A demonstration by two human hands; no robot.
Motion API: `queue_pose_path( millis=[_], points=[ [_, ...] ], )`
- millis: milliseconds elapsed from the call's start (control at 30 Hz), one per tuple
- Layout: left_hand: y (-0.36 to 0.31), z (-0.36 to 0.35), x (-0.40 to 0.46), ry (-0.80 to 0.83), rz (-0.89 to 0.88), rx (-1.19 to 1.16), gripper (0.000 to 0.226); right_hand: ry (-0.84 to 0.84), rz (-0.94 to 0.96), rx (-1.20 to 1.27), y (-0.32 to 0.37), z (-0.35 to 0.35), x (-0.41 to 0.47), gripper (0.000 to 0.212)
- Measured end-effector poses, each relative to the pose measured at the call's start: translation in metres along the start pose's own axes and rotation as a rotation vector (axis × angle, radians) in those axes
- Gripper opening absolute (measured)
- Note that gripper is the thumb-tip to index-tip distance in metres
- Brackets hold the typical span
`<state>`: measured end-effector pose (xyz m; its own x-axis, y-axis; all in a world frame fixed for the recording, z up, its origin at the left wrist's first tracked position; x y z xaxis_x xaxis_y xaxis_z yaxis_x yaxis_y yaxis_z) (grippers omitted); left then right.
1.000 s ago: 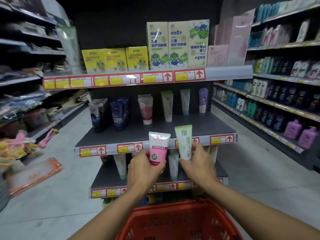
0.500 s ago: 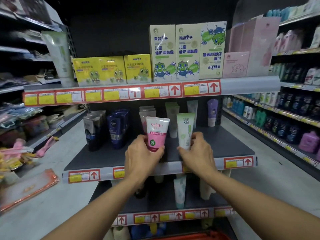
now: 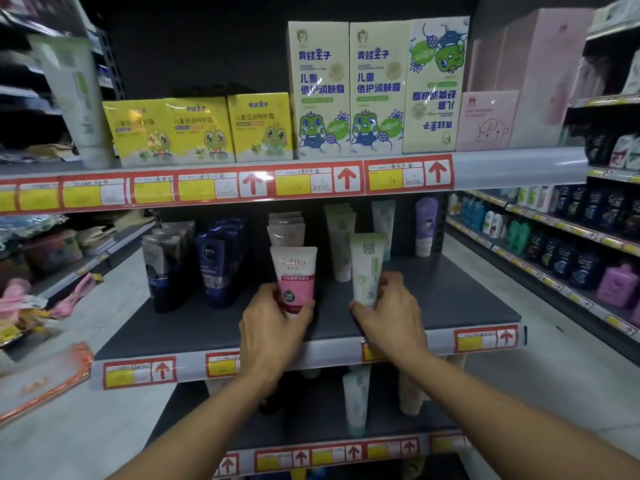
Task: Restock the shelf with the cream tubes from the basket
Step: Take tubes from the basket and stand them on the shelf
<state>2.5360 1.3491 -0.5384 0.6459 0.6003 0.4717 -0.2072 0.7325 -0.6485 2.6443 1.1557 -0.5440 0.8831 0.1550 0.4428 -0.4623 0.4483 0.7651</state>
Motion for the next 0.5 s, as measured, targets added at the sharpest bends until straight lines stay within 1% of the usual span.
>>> queue_pose_path(
  millis=[133, 267, 333, 433, 500],
  points=[
    [-0.001, -0.004, -0.003, 0.014, 0.004, -0.004, 0.055, 0.031, 0.038, -0.02, -0.001, -0.001, -0.002, 0.054],
    [-0.001, -0.003, -0.003, 0.042, 0.02, 0.009, 0.068, 0.068, 0.035, -0.049, -0.002, 0.0, 0.0, 0.054],
    [0.0, -0.003, -0.001, 0.069, 0.028, 0.029, 0.064, 0.07, 0.054, -0.102, -0.003, 0.001, 0.001, 0.052],
    [0.001, -0.003, 0.004, 0.105, 0.058, 0.09, 0.056, 0.105, 0.091, -0.262, -0.006, 0.0, 0.004, 0.041],
    [0.001, -0.003, 0.009, 0.117, 0.086, 0.144, 0.055, 0.141, 0.061, -0.302, -0.01, -0.001, 0.01, 0.04]
  ],
)
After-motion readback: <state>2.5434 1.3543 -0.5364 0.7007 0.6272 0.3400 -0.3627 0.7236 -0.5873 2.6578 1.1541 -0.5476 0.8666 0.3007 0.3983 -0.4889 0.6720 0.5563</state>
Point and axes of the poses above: each hand's wrist, its own x-axis towards the middle knuckle, its own z-axis out of the back of the hand, y = z × x, the point moved 4 cm from there along x, towards the middle knuckle, and after that the axes turned 7 degrees about x, right-handed, at the moved point
